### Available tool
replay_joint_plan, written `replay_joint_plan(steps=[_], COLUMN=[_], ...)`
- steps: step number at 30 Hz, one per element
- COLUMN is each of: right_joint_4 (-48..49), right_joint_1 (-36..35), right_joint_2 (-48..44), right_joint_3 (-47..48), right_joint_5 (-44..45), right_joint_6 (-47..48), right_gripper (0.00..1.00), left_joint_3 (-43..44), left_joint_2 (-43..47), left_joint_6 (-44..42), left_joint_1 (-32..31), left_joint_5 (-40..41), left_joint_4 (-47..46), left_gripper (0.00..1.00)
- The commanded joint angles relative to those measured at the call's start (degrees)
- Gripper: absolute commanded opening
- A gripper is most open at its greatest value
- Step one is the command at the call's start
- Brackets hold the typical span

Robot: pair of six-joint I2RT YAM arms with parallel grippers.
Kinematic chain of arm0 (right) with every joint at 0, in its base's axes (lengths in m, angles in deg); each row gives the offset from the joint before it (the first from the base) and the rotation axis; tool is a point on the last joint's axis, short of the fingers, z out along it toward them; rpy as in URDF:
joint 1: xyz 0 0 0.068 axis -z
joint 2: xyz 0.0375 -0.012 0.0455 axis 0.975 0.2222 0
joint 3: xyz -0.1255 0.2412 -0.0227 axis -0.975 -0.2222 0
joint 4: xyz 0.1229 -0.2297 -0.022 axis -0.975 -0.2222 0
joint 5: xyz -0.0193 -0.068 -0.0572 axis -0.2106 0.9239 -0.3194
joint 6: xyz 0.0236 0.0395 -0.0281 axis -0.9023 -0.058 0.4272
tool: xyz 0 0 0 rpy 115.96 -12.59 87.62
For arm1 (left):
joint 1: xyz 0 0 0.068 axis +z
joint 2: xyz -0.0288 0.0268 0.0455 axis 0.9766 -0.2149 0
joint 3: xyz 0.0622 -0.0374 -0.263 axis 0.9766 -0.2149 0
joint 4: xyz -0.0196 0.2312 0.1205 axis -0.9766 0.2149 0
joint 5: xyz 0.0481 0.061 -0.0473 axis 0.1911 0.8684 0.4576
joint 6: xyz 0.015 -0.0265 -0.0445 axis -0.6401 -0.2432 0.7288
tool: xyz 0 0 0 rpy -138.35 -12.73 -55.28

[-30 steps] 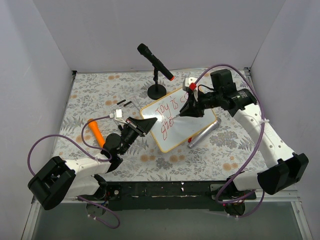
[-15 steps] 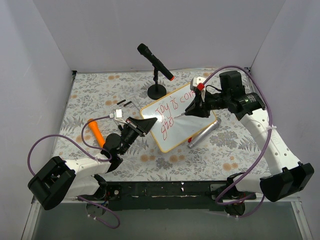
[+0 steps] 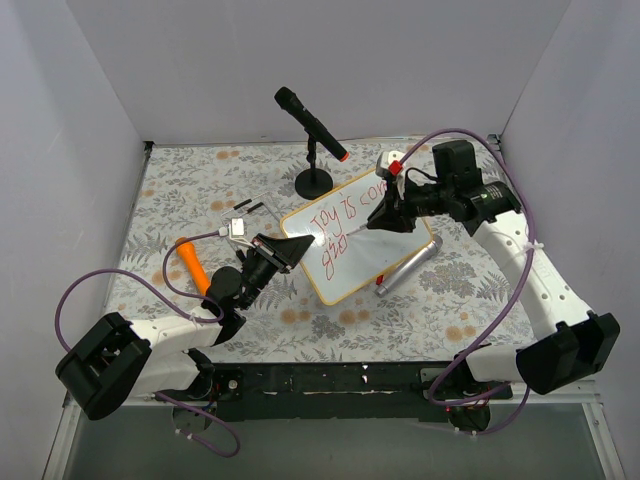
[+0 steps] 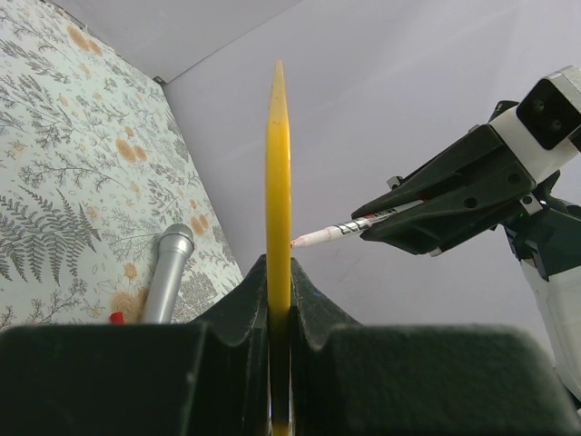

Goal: Write a sentence on the whiteboard

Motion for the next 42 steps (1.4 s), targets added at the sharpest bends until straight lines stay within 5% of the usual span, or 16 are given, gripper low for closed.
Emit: replay_joint_plan(steps=[1, 42], right_joint_4=[2.0, -0.3], right_joint_1=[0.2, 1.6], right_joint_2=[-0.9, -3.2], right_joint_3=[-1.4, -2.7], right_joint_5=[-0.2, 2.2], right_joint_6=[-0.4, 2.2], right_gripper=[0.01, 0.01], left_joint_3=[1.7, 1.3], left_joint_2=[2.4, 2.4], left_joint_6=[1.9, 1.5], left_joint_1=[-0.2, -0.2], left_joint_5=[0.1, 0.5], left_joint_4=[-8.4, -8.2], left_gripper=[0.0, 0.0])
